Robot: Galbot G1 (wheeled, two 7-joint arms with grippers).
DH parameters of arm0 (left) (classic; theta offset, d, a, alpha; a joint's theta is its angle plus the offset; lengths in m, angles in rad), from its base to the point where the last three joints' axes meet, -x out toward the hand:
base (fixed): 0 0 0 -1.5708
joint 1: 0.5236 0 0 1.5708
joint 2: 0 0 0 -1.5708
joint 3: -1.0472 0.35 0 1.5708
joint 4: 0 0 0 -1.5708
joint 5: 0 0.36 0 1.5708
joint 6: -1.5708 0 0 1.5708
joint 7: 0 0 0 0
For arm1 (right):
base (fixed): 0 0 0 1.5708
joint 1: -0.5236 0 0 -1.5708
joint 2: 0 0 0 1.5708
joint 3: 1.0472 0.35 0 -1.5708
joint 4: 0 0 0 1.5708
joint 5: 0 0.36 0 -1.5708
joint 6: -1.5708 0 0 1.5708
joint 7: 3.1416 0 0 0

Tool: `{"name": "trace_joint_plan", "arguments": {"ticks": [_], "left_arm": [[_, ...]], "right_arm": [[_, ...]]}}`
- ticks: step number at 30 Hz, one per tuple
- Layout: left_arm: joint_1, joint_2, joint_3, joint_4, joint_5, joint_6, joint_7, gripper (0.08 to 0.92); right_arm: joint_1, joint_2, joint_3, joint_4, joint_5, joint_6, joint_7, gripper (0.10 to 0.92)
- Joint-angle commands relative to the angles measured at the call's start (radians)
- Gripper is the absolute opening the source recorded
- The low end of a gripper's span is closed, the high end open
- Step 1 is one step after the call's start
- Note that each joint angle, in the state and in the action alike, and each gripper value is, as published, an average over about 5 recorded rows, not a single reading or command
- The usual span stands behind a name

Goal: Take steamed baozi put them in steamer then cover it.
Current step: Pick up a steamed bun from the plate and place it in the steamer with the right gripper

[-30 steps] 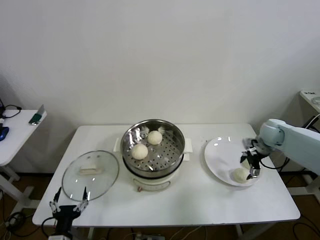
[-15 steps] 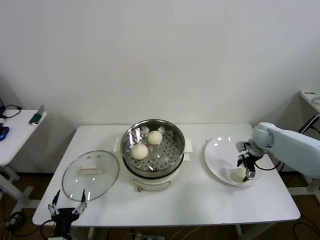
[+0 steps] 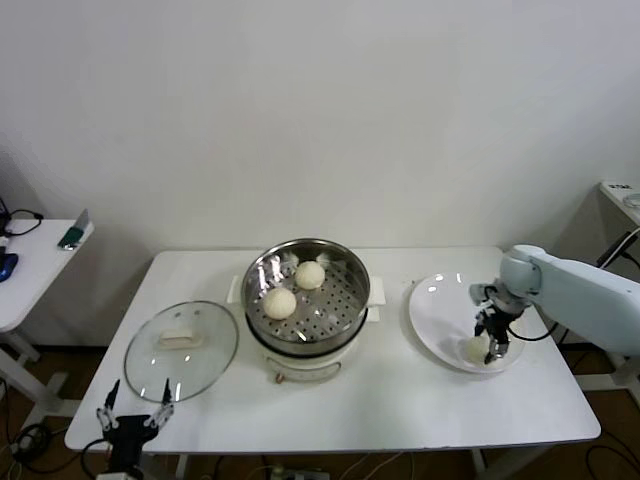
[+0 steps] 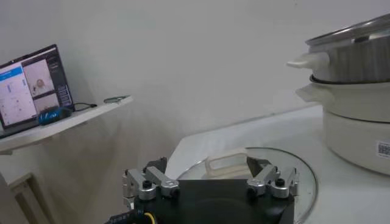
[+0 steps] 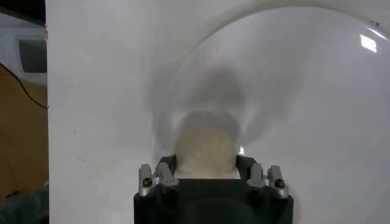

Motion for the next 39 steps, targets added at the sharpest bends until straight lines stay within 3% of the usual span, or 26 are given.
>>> {"name": "trace_joint_plan", "arguments": {"ticks": [1,19,29,39], "left_arm": [[-0.001,0.001,0.0,0.001,0.0,0.001,-0.001,0.823],[0.005,0.0,0.006,-0.021,0.009,0.004,0.003,0.823],[0.017,-0.008,0.004,-0.021,0.01,-0.005,0.002,0.823],[0.044,0.007,-0.015,-0.005,-0.012,-0.031,0.0,0.823]], "right_arm": [[0.06,0.004,-0.032,0.006,0.013,0.041,0.001,0.654],[0.644,0.272,-0.273,0.158,0.038,0.526,-0.153,0.668],[0.587,0.436,-0.131,0.336,-0.101,0.642,-0.149,0.676],[0.46,0.617,-0.097,0.264,-0.173,0.687,-0.14,0.679]]}}
